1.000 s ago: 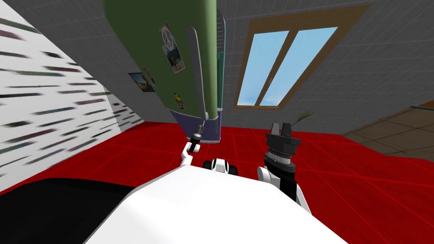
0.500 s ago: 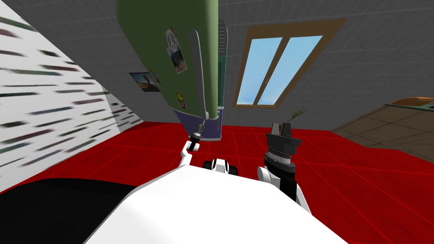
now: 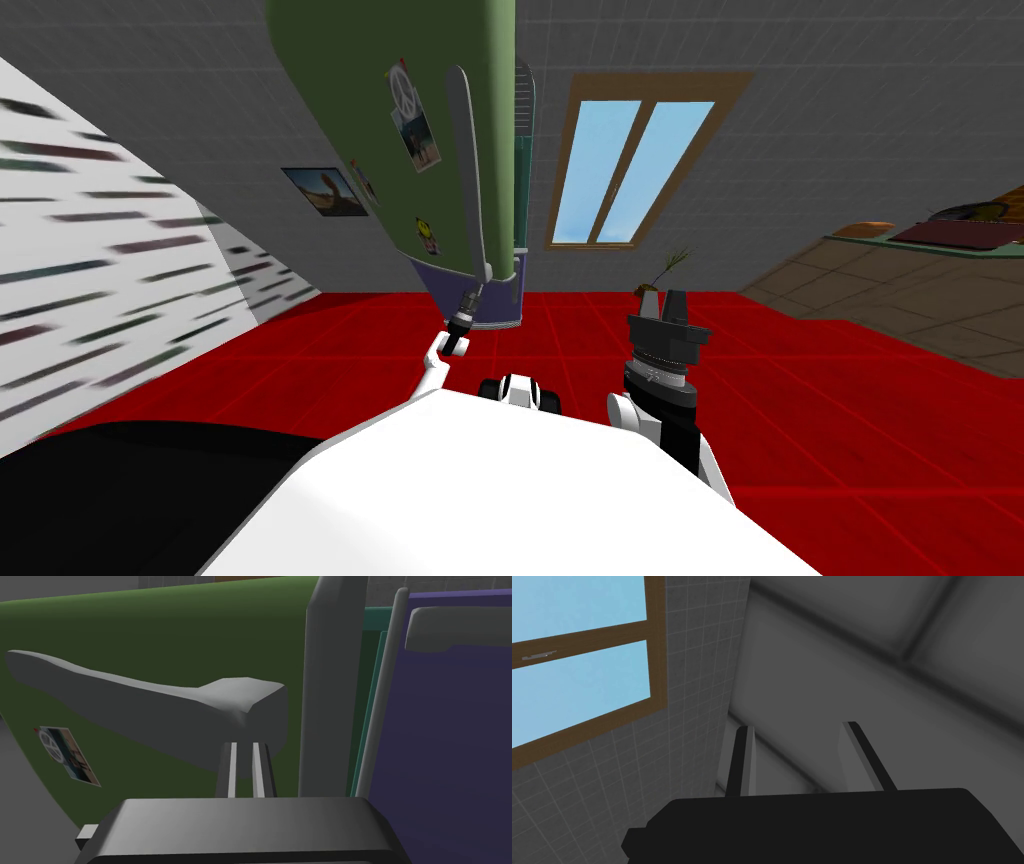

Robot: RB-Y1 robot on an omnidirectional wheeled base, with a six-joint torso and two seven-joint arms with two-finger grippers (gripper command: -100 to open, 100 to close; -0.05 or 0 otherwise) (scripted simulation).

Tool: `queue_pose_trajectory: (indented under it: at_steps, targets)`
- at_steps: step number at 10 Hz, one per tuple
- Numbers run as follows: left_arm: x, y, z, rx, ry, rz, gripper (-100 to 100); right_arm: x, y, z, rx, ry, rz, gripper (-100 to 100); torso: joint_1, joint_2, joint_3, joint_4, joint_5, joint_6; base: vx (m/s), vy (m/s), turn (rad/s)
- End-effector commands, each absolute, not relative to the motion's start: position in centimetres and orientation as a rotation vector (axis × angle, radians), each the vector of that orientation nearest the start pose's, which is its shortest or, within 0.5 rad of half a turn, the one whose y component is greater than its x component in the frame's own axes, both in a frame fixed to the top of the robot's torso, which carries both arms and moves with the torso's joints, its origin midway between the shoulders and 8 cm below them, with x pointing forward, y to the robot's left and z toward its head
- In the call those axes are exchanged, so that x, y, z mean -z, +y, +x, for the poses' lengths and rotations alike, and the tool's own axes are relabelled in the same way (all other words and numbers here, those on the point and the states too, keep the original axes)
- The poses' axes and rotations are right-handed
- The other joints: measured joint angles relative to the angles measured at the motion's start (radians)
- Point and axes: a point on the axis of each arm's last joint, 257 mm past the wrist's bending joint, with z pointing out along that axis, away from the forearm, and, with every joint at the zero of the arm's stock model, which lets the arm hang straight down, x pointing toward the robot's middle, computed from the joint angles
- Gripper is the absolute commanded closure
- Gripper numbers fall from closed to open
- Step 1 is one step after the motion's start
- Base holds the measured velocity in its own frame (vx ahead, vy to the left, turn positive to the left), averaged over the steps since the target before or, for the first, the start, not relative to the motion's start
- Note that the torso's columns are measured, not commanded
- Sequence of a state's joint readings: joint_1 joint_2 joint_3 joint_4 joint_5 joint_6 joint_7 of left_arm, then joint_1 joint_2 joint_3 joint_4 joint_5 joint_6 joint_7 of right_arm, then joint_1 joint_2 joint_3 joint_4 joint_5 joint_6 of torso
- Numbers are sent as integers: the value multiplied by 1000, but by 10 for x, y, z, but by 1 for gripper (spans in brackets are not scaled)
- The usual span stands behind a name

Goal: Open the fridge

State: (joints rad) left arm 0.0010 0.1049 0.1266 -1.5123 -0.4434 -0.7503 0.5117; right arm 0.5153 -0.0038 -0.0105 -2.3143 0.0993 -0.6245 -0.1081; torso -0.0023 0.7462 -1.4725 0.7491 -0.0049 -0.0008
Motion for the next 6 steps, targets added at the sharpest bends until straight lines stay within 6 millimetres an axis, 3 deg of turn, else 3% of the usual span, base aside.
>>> queue_pose_trajectory:
  at_steps: [1,5,6]
  targets:
    - [80,232,487,1588,897,-569,100,-55,-263,315,-1362,559,508,0,2,2,2,1,1,-2,-65,83,-30]
    - [78,233,488,1578,929,-518,100,-55,-263,315,-1362,559,508,0,6,-1,0,4,0,-9,-143,116,-141]
    - [76,237,488,1591,908,-536,100,-55,-262,315,-1362,559,508,0,7,4,2,3,1,-4,-177,147,-151]
